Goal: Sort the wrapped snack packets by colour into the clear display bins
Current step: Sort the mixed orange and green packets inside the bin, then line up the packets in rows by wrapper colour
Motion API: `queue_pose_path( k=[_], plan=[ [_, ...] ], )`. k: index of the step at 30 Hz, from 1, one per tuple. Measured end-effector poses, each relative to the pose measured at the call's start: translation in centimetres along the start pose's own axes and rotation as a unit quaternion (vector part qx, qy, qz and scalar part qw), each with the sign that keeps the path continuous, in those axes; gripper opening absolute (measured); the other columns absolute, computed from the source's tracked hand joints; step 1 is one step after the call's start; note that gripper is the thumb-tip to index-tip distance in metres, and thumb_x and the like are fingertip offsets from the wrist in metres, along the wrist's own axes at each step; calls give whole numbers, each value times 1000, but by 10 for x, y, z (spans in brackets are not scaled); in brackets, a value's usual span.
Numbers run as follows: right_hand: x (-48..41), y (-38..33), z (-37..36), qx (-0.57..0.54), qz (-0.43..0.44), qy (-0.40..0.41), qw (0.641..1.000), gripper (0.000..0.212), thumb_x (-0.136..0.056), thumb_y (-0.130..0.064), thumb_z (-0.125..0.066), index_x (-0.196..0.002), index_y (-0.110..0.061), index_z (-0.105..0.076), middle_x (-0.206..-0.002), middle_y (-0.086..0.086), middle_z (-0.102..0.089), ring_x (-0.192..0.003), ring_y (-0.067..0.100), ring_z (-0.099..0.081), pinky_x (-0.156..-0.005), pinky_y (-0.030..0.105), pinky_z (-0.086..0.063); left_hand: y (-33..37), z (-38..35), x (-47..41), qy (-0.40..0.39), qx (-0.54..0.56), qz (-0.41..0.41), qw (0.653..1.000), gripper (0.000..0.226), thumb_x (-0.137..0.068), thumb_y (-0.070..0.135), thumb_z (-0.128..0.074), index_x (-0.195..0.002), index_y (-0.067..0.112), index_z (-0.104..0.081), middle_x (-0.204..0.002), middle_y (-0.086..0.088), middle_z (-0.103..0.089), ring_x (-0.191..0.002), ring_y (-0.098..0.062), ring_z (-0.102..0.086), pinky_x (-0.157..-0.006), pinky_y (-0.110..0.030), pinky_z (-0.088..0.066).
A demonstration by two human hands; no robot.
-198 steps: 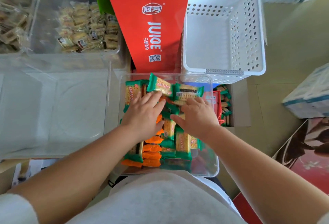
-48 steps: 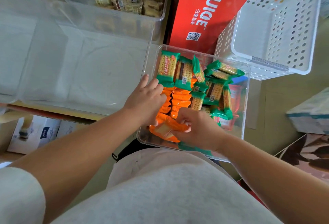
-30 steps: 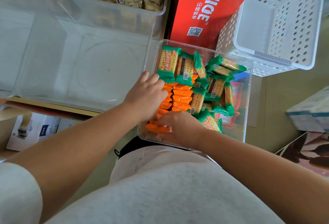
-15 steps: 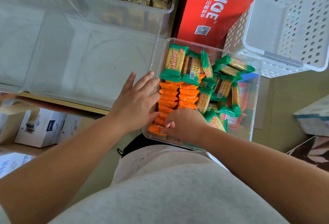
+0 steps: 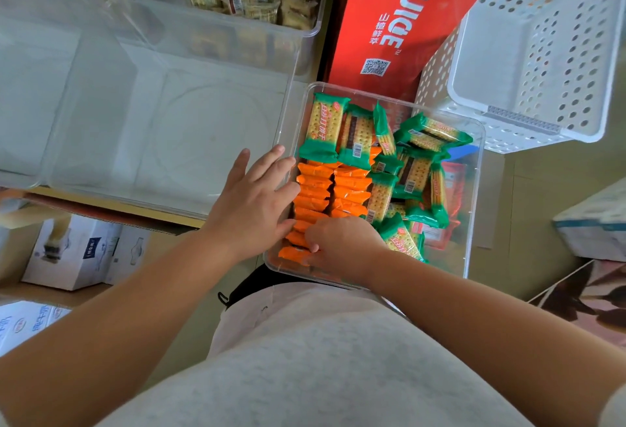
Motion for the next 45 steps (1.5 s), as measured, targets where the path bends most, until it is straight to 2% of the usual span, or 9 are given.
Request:
queue_pose_path(
  k=[5, 8, 14, 20, 26, 31, 35, 39, 45],
  plan=[
    [41, 66, 37, -144, -51, 197, 968, 25, -93, -44, -63, -82, -22, -66, -77, -9, -62, -69, 15, -58, -59, 36, -53, 21, 14, -9, 40, 23, 8, 999, 41, -82, 41, -75, -112, 13, -67, -137, -16, -57, -138, -38, -41, -111, -59, -32],
    [77, 134, 61, -99, -165, 286, 939, 25, -87, -43, -69, -100, -21, -70, -100, -3, -67, -94, 22, -62, -80, 38, -54, 45, 14, -26, 43, 52, 0, 998, 46, -82, 43, -74, -117, 14, -65, -134, -13, -58, -132, -35, -47, -107, -52, -37],
    [93, 205, 67, 103, -286, 164, 938, 99, -75, -77, -59, -151, -22, -29, -159, 6, -30, -153, 32, -4, -120, 61, 1, 71, 16, -87, 37, 106, 49, 992, 77, -82, 51, -70, -147, 18, -45, -152, -11, -41, -137, -32, -39, -110, -51, -35],
    [78, 207, 84, 84, -249, 221, 939, 106, -81, -67, -61, -158, -18, -8, -166, 9, -10, -154, 29, 0, -121, 56, 7, 93, 6, -151, -17, -14, 3, 1000, 83, -82, 58, -66, -150, 22, -36, -158, -9, -30, -140, -31, -34, -115, -49, -30],
    [68, 209, 99, 114, -213, 264, 934, 79, -78, -48, -69, -141, -12, -39, -124, 8, -53, -117, 31, -43, -107, 43, -28, 93, 5, -165, -10, -51, -10, 999, 56, -73, 31, -78, -125, 16, -61, -128, -6, -48, -115, -29, -48, -100, -46, -42],
    [59, 204, 89, 84, -170, 234, 954, 55, -85, -38, -63, -133, -17, -48, -136, 6, -50, -127, 28, -44, -111, 40, -29, 87, 4, -161, 7, -42, -39, 998, 48, -68, 6, -75, -115, 12, -66, -137, -12, -52, -123, -35, -50, -104, -51, -41],
    [47, 200, 74, 39, -179, 173, 968, 68, -90, -34, -57, -149, -13, -30, -137, 4, -52, -126, 25, -50, -108, 37, -36, 85, -1, -159, 11, -29, -40, 999, 47, -72, 2, -74, -117, 14, -65, -126, -10, -61, -121, -35, -54, -107, -51, -40],
    [35, 207, 78, 3, -211, 143, 967, 46, -87, -38, -65, -124, -16, -49, -119, 6, -46, -114, 27, -49, -95, 38, -43, 90, 3, -157, 13, -17, -90, 996, 34, -72, 25, -85, -102, 15, -71, -93, -3, -57, -93, -29, -54, -92, -47, -44],
    [24, 216, 67, -112, -265, 141, 947, 67, -81, -41, -74, -131, -14, -38, -118, 8, -48, -115, 31, -48, -94, 40, -45, 83, 19, -136, 48, 47, -99, 993, 33, -78, 27, -82, -106, 13, -70, -111, -3, -69, -112, -29, -61, -102, -47, -44]
  ],
)
Point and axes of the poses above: each hand's wrist, its own x-axis away from the middle knuckle, its own z-axis out of the back of the hand, y = z × x, the point moved 10 cm from there along -x, towards the middle knuckle
